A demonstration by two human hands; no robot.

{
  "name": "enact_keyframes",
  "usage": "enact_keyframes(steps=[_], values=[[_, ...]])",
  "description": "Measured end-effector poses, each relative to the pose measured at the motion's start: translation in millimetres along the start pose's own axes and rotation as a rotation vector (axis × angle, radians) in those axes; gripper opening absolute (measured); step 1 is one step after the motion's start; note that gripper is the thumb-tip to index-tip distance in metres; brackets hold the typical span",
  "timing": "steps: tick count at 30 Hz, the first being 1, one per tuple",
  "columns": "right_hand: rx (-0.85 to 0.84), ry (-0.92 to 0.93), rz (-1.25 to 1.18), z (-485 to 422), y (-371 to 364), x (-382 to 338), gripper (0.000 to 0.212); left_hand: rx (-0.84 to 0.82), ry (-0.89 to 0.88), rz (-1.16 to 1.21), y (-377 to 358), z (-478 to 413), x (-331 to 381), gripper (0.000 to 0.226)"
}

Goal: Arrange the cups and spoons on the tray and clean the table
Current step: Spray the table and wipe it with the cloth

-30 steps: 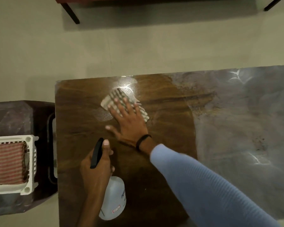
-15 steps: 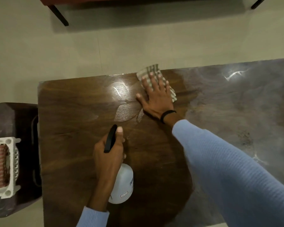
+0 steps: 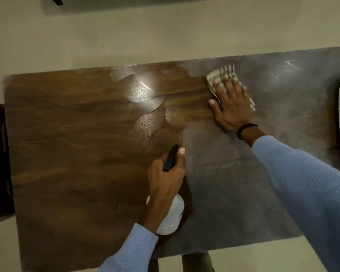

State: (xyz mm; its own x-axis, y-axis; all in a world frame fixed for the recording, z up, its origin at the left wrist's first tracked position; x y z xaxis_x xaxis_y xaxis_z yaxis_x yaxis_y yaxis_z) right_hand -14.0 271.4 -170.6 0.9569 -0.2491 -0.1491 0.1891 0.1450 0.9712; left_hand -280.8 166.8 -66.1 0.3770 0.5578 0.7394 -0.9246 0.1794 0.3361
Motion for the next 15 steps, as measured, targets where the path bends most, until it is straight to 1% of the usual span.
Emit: enact_keyframes(steps=[3, 5, 7, 12, 15], values=[[-0.005, 0.002, -0.031, 0.7, 1.0, 0.5, 0.064, 0.064, 0.059, 0.011, -21.2, 13.8, -6.6, 0.055], [-0.015, 0.01, -0.049, 1.1, 1.9, 0.9, 0.064, 0.112, 0.039, -0.002, -31.1, 21.2, -6.9, 0.053], [-0.015, 0.015, -0.058, 0.3, 2.1, -0.2, 0.065, 0.132, 0.032, 0.002, -38.7, 25.9, -6.0, 0.049], [-0.008, 0.012, -0.076, 0.8, 2.9, -1.8, 0.067, 0.197, 0.053, -0.008, -49.4, 30.0, 0.5, 0.051], [-0.022, 0.005, -0.08, 0.8, 3.0, -3.2, 0.067, 0.198, 0.055, 0.008, -53.1, 31.4, 8.3, 0.044]])
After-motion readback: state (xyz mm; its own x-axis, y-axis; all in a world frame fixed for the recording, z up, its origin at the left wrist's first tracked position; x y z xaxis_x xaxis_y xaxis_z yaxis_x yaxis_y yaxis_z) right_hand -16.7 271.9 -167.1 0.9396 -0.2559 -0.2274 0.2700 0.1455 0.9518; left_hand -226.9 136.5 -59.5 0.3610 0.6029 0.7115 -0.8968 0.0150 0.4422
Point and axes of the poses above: each hand's wrist, its own z-axis away from the middle knuckle, its own y-axis out of the back of the hand, x = y × z, the point moved 2 cm from there along -z, towards the middle knuckle, and after that the axes turned 7 degrees about -y, right-handed, at the moved point
